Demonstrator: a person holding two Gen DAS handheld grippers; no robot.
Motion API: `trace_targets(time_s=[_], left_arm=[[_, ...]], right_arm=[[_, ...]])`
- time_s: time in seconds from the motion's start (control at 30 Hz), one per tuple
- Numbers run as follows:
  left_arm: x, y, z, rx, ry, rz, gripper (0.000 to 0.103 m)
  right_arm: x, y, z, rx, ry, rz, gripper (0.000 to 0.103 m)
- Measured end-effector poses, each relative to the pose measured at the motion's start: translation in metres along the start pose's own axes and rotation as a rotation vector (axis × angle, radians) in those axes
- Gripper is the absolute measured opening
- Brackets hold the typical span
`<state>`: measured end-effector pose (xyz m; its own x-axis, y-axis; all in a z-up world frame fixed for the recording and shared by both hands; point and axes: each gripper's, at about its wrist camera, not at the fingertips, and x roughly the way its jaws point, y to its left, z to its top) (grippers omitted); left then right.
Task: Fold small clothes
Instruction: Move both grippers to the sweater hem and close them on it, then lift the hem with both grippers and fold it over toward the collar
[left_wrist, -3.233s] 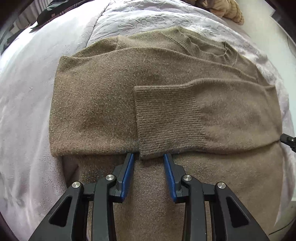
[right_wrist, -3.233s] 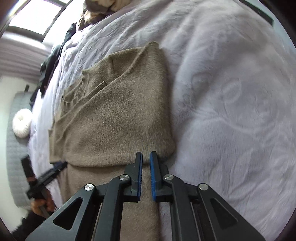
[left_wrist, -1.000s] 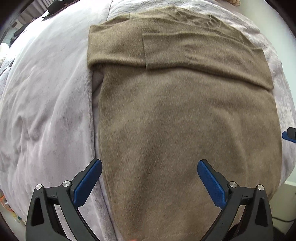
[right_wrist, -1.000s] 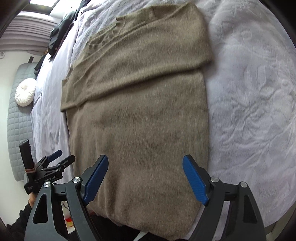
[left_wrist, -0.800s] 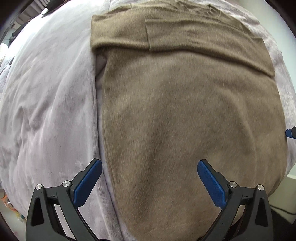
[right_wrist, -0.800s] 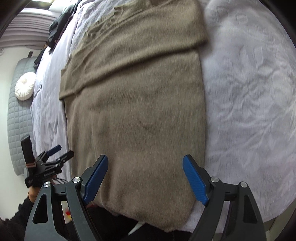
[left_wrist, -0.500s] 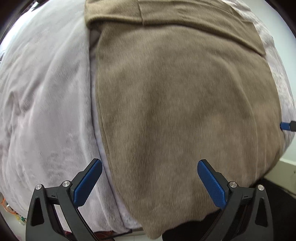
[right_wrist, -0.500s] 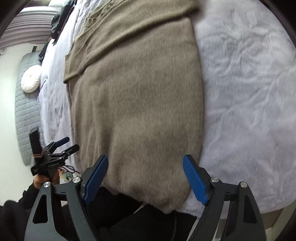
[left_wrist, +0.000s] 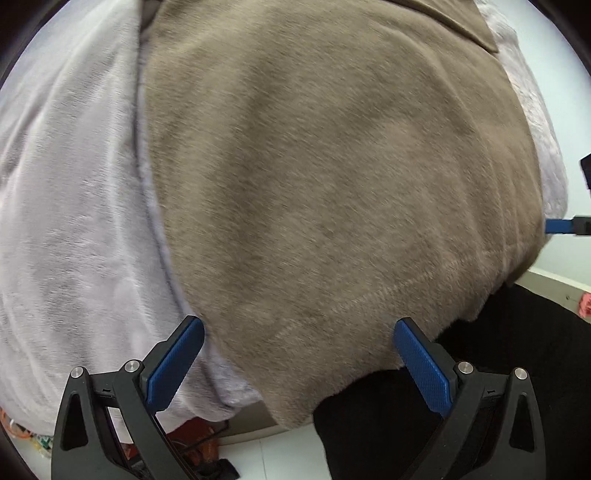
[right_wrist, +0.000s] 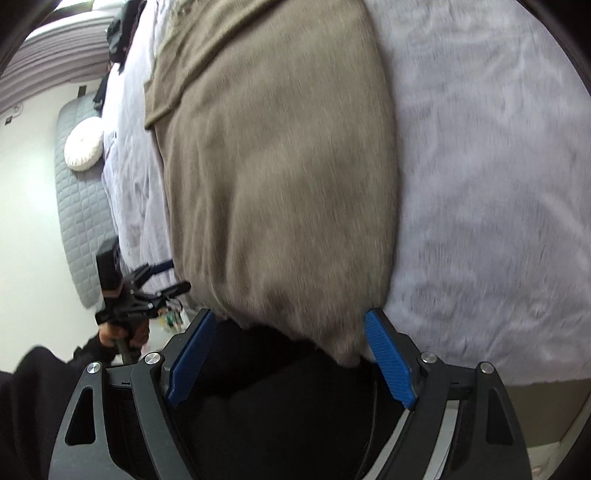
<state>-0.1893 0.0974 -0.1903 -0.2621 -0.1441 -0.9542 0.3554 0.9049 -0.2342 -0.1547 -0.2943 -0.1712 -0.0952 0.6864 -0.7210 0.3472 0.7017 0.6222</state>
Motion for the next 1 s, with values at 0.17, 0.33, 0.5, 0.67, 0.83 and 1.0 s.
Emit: trace_targets(time_s=[0.17, 0.33, 0.5, 0.67, 0.83, 1.0], left_arm=[[0.017, -0.008, 0.003, -0.009, 0.028, -0.037, 0.103], [0.02, 0.018, -0.009, -0.051, 0.026, -0.086, 0.103], [0.006, 0.041, -0.014, -0.052, 0.021, -0.091, 0.102], [-0.007, 0.042, 0.004, -0.06, 0.003, -0.103, 0.062], [-0.026, 0.042, 0.001, -0.077, -0.02, -0.172, 0.014], [-0.049, 0.058, 0.006, -0.139, -0.085, -0.3, 0.014]], right_arm=[[0.027, -0.007, -0.006, 0.033, 0.034, 0.01, 0.085], [0.045, 0.0, -0.003, 0.041, 0.044, 0.055, 0.085], [0.051, -0.006, -0.002, 0.089, 0.035, 0.1, 0.085], [0.055, -0.007, -0.004, 0.1, 0.041, 0.109, 0.049], [0.052, 0.008, -0.008, 0.018, 0.056, 0.154, 0.007], [0.027, 0.026, 0.0, 0.016, -0.037, 0.333, 0.007]])
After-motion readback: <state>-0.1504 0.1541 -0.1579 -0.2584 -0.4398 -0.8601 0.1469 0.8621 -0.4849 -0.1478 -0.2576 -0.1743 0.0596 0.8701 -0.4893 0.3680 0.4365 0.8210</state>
